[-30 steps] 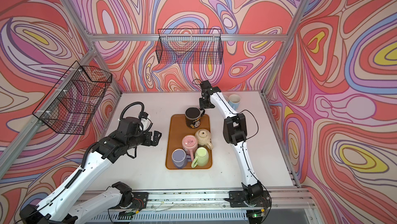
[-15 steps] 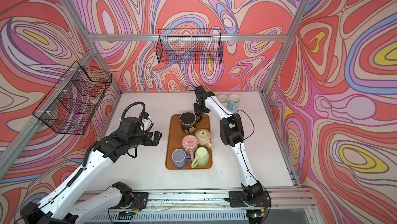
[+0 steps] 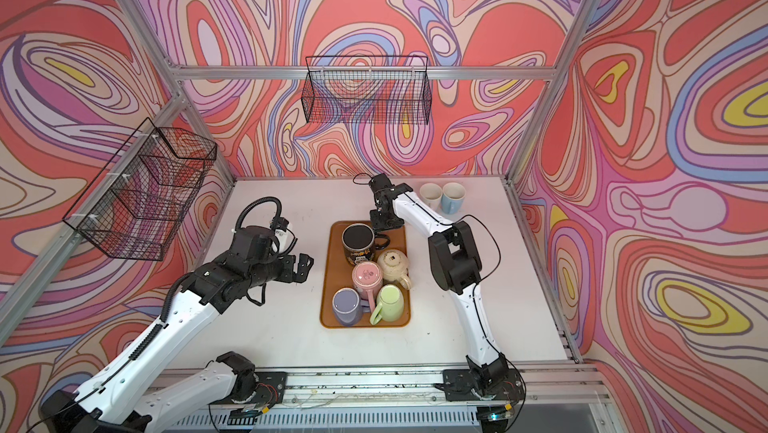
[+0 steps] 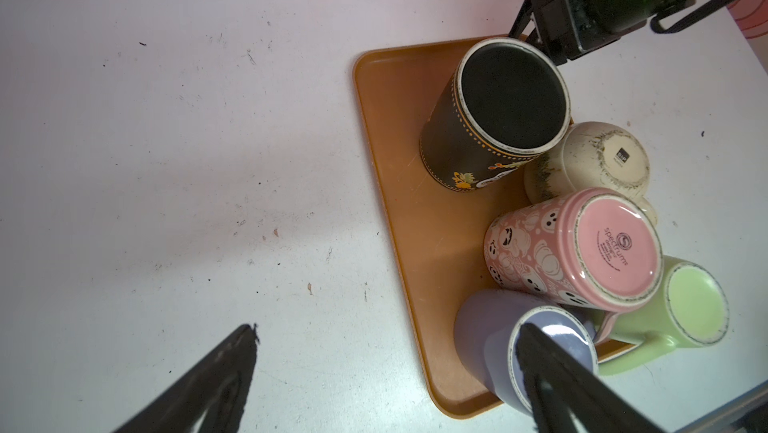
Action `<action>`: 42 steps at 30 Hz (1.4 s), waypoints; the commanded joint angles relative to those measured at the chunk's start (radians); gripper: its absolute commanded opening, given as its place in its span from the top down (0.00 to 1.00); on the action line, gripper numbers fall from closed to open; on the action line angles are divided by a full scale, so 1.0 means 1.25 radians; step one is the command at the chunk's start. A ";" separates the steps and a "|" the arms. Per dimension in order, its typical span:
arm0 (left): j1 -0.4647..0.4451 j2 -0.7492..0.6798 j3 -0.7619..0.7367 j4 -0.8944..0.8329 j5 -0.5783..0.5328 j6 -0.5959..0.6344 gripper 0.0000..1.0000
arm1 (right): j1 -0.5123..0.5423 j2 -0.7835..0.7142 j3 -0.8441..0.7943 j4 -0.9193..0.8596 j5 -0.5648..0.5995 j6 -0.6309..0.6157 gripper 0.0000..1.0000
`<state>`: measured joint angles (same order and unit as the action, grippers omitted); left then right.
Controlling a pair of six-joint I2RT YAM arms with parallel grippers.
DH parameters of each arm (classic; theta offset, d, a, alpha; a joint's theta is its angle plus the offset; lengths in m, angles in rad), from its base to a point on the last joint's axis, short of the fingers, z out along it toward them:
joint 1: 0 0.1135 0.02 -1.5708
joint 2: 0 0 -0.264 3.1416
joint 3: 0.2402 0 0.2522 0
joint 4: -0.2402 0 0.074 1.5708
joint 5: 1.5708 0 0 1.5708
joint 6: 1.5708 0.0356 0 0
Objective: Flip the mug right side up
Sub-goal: 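Move the right gripper over the upside-down black patterned mug on the tray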
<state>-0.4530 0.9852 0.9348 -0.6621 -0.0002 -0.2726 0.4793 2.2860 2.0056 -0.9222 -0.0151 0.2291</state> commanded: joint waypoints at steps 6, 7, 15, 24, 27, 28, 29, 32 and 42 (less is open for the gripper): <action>-0.006 0.009 0.001 -0.024 0.008 0.005 0.00 | 0.002 -0.117 -0.046 -0.010 0.065 -0.138 0.51; -0.006 0.009 0.001 -0.022 0.008 0.005 0.00 | 0.001 -0.132 -0.051 -0.011 0.068 -0.159 0.51; -0.006 0.012 0.001 -0.020 0.020 0.007 0.00 | 0.002 -0.256 -0.120 -0.028 0.041 -0.294 0.48; -0.082 0.035 0.011 -0.035 0.048 0.029 0.03 | 0.005 -0.385 -0.212 -0.064 0.027 -0.172 0.48; -0.108 0.050 0.025 -0.050 0.057 0.028 0.06 | 0.009 -0.456 -0.289 -0.056 -0.003 -0.143 0.51; -0.115 0.054 0.029 -0.054 0.060 0.026 0.07 | 0.012 -0.474 -0.319 -0.048 -0.005 -0.128 0.52; -0.122 0.059 0.032 -0.056 0.062 0.025 0.08 | 0.013 -0.489 -0.349 -0.037 -0.009 -0.116 0.53; -0.128 0.066 0.035 -0.059 0.057 0.028 0.09 | 0.021 -0.508 -0.403 -0.018 -0.038 -0.126 0.53; -0.128 0.072 0.025 -0.055 0.044 0.044 0.07 | 0.029 -0.470 -0.414 0.066 -0.119 -0.353 0.50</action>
<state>-0.6090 1.0821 0.9539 -0.7094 0.0628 -0.2371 0.5121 1.6726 1.4883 -0.9001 -0.1070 -0.0933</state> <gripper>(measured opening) 0.922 0.494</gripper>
